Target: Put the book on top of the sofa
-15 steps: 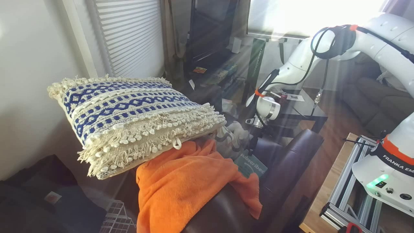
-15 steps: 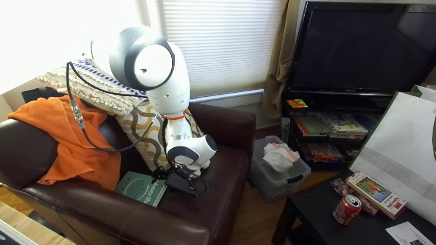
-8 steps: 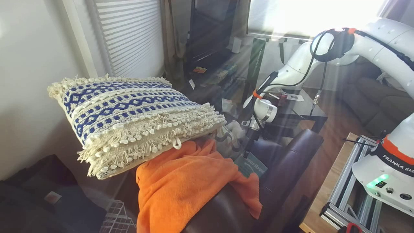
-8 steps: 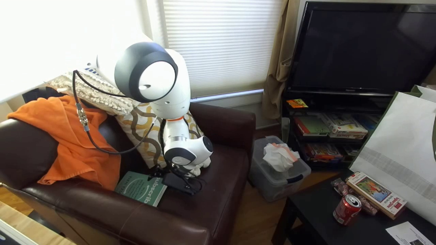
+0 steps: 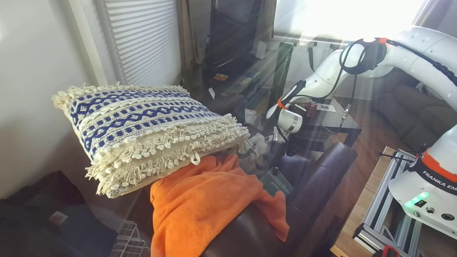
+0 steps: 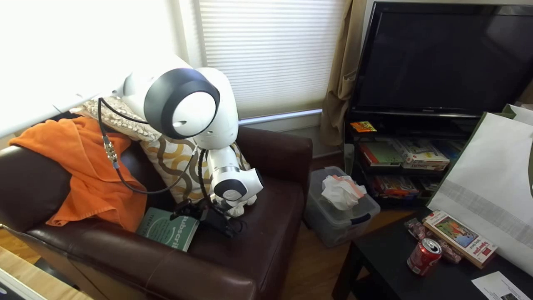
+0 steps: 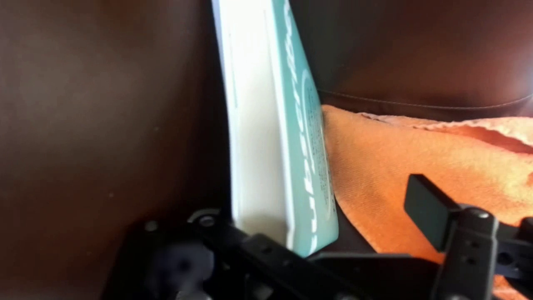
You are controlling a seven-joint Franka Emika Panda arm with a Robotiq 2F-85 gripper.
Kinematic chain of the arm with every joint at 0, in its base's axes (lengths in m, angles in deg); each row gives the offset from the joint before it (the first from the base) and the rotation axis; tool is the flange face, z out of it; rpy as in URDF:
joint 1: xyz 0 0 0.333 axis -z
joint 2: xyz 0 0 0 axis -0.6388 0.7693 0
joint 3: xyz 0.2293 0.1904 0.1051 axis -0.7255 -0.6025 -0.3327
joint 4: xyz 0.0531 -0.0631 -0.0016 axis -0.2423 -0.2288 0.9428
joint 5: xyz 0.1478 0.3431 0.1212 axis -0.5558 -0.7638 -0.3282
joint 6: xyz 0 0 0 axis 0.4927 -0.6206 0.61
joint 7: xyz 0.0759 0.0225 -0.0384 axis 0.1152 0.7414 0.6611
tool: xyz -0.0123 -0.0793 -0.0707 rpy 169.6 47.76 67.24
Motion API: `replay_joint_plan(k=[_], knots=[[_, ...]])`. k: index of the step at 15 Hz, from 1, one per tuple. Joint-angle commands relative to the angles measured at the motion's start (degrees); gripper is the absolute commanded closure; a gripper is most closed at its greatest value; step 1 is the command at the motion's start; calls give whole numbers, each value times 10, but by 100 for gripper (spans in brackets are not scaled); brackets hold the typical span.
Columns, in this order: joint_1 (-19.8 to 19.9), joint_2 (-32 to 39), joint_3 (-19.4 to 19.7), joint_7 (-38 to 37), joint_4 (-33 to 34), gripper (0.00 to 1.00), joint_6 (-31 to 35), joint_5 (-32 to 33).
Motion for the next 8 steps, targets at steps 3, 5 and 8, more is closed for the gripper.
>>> replay_joint_plan(k=[3,5,8], knots=[[-32,16,31,-118,31,0,-73,21],[-41,10,39,-149,29,0,-94,33],[-52,-18,41,-139,-2,16,-64,55]])
